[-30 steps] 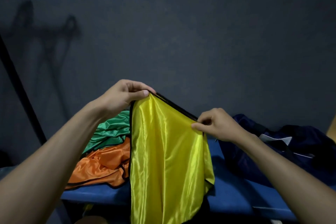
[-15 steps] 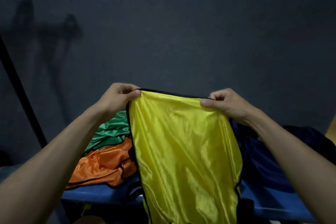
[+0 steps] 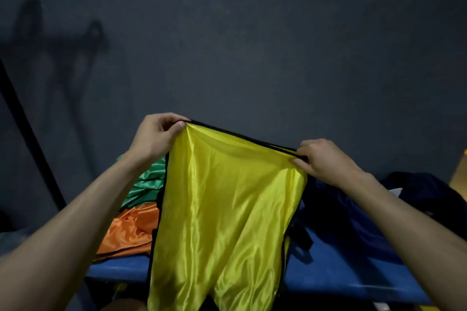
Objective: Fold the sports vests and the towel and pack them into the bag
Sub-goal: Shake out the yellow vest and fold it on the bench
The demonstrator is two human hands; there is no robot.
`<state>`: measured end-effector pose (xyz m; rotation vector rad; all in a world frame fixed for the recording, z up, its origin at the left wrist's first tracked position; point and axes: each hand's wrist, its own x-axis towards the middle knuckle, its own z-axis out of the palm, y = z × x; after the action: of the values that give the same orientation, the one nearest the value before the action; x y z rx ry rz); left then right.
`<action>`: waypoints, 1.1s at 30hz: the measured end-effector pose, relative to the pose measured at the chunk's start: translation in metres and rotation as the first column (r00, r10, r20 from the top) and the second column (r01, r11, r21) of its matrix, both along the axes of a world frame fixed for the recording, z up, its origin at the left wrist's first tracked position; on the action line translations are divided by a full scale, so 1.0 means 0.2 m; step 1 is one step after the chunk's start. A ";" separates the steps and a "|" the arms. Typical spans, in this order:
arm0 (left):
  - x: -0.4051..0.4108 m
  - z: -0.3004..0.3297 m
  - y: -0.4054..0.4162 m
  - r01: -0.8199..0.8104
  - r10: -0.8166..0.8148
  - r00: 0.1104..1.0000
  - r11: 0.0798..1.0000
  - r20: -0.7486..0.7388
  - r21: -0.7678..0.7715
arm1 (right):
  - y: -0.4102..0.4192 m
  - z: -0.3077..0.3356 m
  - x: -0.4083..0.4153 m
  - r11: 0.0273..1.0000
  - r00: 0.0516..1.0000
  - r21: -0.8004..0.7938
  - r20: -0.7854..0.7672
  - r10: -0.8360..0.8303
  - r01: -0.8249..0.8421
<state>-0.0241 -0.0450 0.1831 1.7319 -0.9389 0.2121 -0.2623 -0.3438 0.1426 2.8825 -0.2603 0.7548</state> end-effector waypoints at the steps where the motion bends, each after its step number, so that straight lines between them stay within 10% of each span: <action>1: 0.01 -0.01 0.01 -0.001 0.001 1.000 1.000 -0.006 0.012 | 0.00 0.00 0.00 0.994 0.997 0.108 0.075 0.016 -0.024; 8: 0.06 -0.03 0.06 -0.085 0.084 0.996 0.996 -0.013 -0.032 | 0.01 0.07 -0.05 0.650 0.977 0.731 0.186 0.102 -0.207; 19: 0.09 0.01 0.06 -0.101 0.108 0.994 0.974 0.023 -0.202 | -0.07 0.02 -0.10 0.990 0.983 0.119 -0.157 0.099 -0.080; 26: 0.02 0.05 0.07 0.102 -0.102 0.995 0.991 0.008 -0.091 | -0.05 -0.08 -0.09 0.822 0.990 0.554 0.032 0.138 -0.133; 33: -0.16 0.16 0.02 0.511 -0.500 0.859 0.849 -0.111 0.132 | 0.32 -0.24 0.06 0.635 0.735 0.772 -0.443 0.513 0.023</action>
<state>-0.0561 -0.0413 0.2145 1.5538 -1.3507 -0.2795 -0.2499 -0.2789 0.0942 3.7773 -0.0353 -0.5370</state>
